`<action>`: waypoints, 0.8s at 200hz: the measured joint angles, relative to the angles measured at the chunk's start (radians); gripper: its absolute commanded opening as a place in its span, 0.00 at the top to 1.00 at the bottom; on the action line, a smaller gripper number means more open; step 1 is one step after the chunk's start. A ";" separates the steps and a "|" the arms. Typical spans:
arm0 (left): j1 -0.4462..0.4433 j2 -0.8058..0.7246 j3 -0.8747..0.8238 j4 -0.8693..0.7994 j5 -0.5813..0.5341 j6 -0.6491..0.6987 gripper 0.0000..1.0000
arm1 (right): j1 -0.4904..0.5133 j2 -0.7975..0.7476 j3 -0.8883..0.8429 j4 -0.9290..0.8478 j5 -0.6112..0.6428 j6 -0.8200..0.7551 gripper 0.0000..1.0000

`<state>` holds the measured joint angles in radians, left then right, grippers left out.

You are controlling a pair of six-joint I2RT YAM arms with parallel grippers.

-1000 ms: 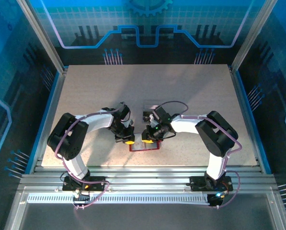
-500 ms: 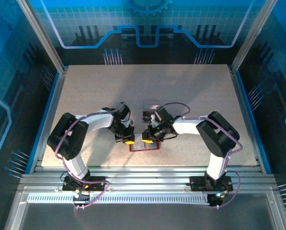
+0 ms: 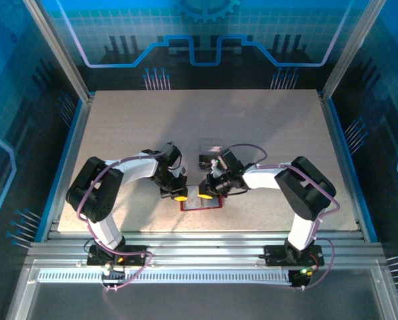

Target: Take the credit cards out of the card holder

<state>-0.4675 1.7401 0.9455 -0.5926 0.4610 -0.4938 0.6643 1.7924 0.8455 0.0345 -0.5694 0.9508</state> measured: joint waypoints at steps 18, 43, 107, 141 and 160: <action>0.000 0.000 0.000 0.000 0.000 0.000 1.00 | 0.000 0.000 0.000 -0.004 0.001 0.000 0.85; 0.000 0.000 0.000 0.000 0.000 0.000 1.00 | 0.000 -0.001 0.002 -0.032 0.012 -0.005 0.80; 0.000 0.000 0.000 0.000 0.000 0.000 1.00 | 0.001 -0.001 0.045 -0.070 0.019 -0.008 0.83; 0.000 0.000 0.000 0.000 0.000 0.000 1.00 | 0.002 -0.001 0.045 -0.071 0.019 -0.008 0.82; 0.000 0.000 0.000 0.000 0.000 0.000 1.00 | 0.002 0.005 0.047 -0.070 0.019 -0.008 0.82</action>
<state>-0.4675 1.7401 0.9455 -0.5926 0.4614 -0.4938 0.6662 1.7973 0.8925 -0.0357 -0.5507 0.9424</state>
